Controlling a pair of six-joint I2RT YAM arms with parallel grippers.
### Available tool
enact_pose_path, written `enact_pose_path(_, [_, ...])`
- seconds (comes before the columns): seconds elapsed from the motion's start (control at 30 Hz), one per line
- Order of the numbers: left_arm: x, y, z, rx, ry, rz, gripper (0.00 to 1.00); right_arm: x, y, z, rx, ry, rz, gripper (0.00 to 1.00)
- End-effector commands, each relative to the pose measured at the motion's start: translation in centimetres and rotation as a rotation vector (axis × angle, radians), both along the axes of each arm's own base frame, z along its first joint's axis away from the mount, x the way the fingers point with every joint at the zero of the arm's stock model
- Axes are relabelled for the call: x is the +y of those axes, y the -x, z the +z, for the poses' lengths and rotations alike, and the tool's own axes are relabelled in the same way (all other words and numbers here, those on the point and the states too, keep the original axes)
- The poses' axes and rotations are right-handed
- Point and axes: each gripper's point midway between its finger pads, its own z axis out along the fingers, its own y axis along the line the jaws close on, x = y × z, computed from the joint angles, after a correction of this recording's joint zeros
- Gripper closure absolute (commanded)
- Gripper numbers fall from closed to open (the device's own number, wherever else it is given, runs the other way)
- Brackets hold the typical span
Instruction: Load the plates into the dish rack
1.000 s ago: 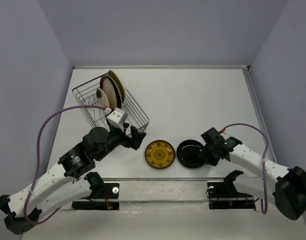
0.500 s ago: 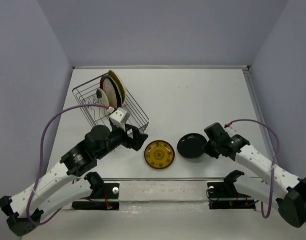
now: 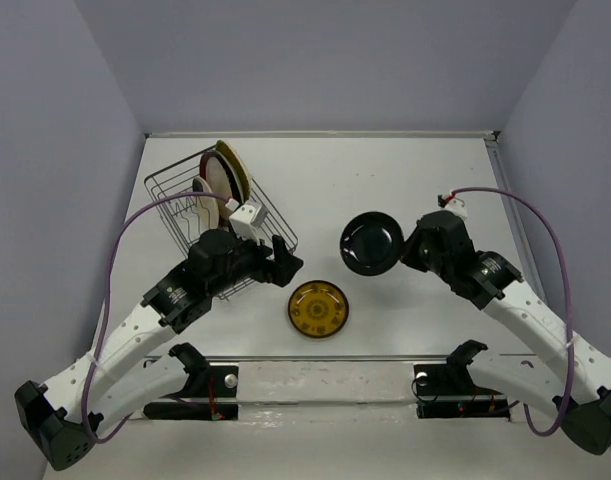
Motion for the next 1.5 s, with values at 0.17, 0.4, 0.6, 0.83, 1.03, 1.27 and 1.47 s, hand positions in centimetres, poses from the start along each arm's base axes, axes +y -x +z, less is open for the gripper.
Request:
enact_pose_path(0.17, [2.0,-3.2,3.6,-0.074,0.05,0.181,0.01,11.0,-3.8,10.2,-0.41,-0.133,0.488,0.93])
enact_pose_path(0.4, [5.0,-5.4,3.7,-0.105,-0.036,0.24,0.01,15.6,-0.7,14.6,-0.575,-0.313,0.794,0.93])
enact_pose_path(0.6, [3.6,-4.9,6.1,-0.163,0.011,0.12,0.01,17.5,0.6,12.4,-0.516,-0.376,0.922,0.93])
enact_pose_path(0.83, [3.3,-4.0,7.6,-0.177,0.057,0.088,0.05,17.2,0.1,11.7,-0.535,-0.352,0.898,0.93])
enact_pose_path(1.03, [7.1,-5.8,9.1,-0.195,-0.002,0.279,0.07,16.7,0.2,12.1,-0.561,-0.333,0.889,0.93])
enact_pose_path(1.27, [6.6,-6.9,13.1,-0.222,0.033,0.259,0.08,17.2,0.8,11.2,-0.567,-0.349,0.94,0.93])
enact_pose_path(1.47, [0.6,-4.5,9.4,-0.09,0.087,-0.122,0.14,18.4,0.4,10.8,-0.553,-0.37,0.979,0.93])
